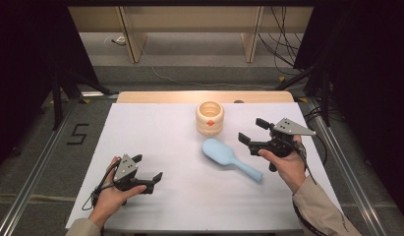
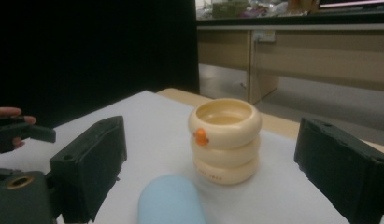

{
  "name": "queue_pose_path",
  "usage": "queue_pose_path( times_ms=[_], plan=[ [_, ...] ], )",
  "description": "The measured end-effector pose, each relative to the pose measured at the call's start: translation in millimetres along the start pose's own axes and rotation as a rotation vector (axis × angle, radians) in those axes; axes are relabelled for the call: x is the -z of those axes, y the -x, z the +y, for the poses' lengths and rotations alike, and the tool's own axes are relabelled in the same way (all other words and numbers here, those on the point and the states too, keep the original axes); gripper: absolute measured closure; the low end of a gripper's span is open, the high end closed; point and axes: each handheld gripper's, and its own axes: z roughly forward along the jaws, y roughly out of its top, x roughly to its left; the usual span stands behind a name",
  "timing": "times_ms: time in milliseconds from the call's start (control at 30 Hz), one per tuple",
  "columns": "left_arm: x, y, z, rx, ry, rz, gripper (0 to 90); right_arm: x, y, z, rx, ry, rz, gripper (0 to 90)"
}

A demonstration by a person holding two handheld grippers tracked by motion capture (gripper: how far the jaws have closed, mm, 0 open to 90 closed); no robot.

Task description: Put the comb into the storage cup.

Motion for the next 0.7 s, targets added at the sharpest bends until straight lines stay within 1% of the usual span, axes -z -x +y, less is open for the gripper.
queue_pose_path(
  times_ms=[33, 133, 300, 400, 467, 500, 533, 567, 633, 700],
  plan=[
    [0.0, -0.1, 0.0, -0.001, 0.0, -0.001, 2.0, 2.0, 1.2, 2.6, 0.004, 0.013, -0.005, 9.4],
    [-0.1, 0.0, -0.1, 0.0, -0.001, 0.0, 2.0, 2.7, 2.4, 4.1, 0.011, 0.01, -0.006, 8.7],
    [-0.3, -0.1, 0.1, -0.004, -0.001, 0.001, 1.9, -1.4, 5.1, 5.1, 0.024, -0.023, 0.002, 8.7],
    [-0.4, -0.1, 0.0, -0.003, -0.002, 0.003, 1.8, -6.3, 5.5, 5.9, 0.06, -0.058, 0.0, 8.0],
    [-0.5, 0.0, 0.1, -0.002, -0.002, 0.004, 1.8, -7.7, 5.6, 6.2, 0.069, -0.068, 0.0, 7.4],
    [-0.6, 0.0, 0.1, -0.001, -0.001, 0.004, 1.8, -9.5, 6.0, 6.8, 0.079, -0.077, 0.003, 7.0],
    [-0.7, 0.0, 0.0, -0.001, -0.001, 0.004, 1.8, -14.0, 6.7, 9.0, 0.087, -0.105, 0.014, 6.9],
    [-0.7, -0.1, 0.1, -0.002, -0.002, 0.004, 1.8, -14.0, 6.7, 9.0, 0.087, -0.105, 0.014, 6.9],
    [-0.8, 0.0, 0.0, -0.003, -0.003, 0.003, 1.8, -18.4, 7.3, 10.9, 0.098, -0.133, 0.02, 7.6],
    [-0.8, 0.0, 0.1, -0.004, -0.003, 0.003, 1.8, -23.6, 7.7, 11.2, 0.105, -0.193, 0.043, 7.0]
  ],
)
